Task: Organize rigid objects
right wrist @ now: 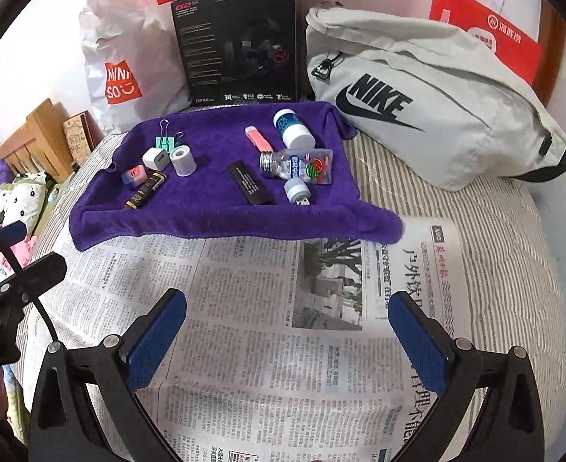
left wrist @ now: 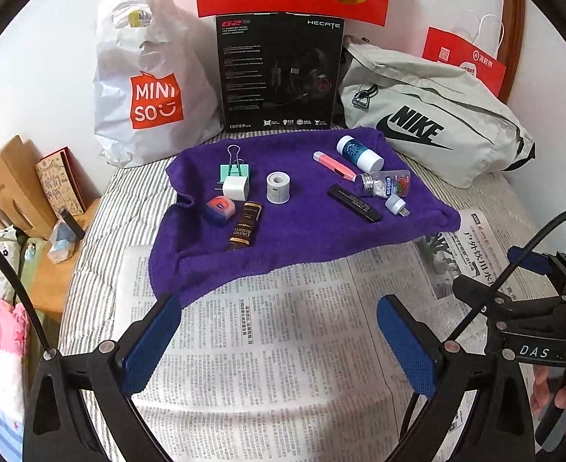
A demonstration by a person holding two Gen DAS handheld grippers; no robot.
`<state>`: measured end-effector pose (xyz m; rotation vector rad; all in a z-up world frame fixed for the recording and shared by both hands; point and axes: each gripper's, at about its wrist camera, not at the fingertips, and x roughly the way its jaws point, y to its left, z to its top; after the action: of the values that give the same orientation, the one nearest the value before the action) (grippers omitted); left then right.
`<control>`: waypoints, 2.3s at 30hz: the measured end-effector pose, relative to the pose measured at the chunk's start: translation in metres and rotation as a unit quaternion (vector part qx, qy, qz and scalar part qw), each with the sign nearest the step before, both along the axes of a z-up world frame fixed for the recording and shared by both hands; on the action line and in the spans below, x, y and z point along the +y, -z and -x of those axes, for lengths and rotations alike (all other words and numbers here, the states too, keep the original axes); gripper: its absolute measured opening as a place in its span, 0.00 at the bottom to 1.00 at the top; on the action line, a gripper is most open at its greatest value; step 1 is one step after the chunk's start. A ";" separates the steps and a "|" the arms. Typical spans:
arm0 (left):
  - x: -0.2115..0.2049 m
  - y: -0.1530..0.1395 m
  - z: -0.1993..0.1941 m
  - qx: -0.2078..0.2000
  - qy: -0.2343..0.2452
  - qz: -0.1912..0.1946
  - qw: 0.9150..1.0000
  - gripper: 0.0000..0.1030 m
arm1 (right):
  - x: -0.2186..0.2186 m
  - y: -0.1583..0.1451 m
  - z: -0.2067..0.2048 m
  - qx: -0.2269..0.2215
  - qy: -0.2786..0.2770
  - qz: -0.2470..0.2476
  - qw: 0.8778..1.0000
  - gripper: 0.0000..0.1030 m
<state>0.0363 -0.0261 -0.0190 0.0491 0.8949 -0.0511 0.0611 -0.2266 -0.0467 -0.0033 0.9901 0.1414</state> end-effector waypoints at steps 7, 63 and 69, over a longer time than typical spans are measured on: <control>0.006 0.001 0.000 0.005 -0.006 0.005 1.000 1.00 | -0.006 0.002 0.003 0.008 0.020 0.005 1.000 1.00; 0.011 0.004 -0.002 0.015 -0.009 -0.001 1.000 1.00 | -0.010 -0.011 0.011 0.003 0.024 0.008 1.000 1.00; 0.014 0.003 -0.002 0.015 -0.008 -0.002 1.000 1.00 | -0.009 -0.012 0.012 -0.001 0.021 0.009 1.000 1.00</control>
<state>0.0380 -0.0118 -0.0222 0.0439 0.9256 -0.0354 0.0496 -0.2360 -0.0342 0.0014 0.9881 0.0940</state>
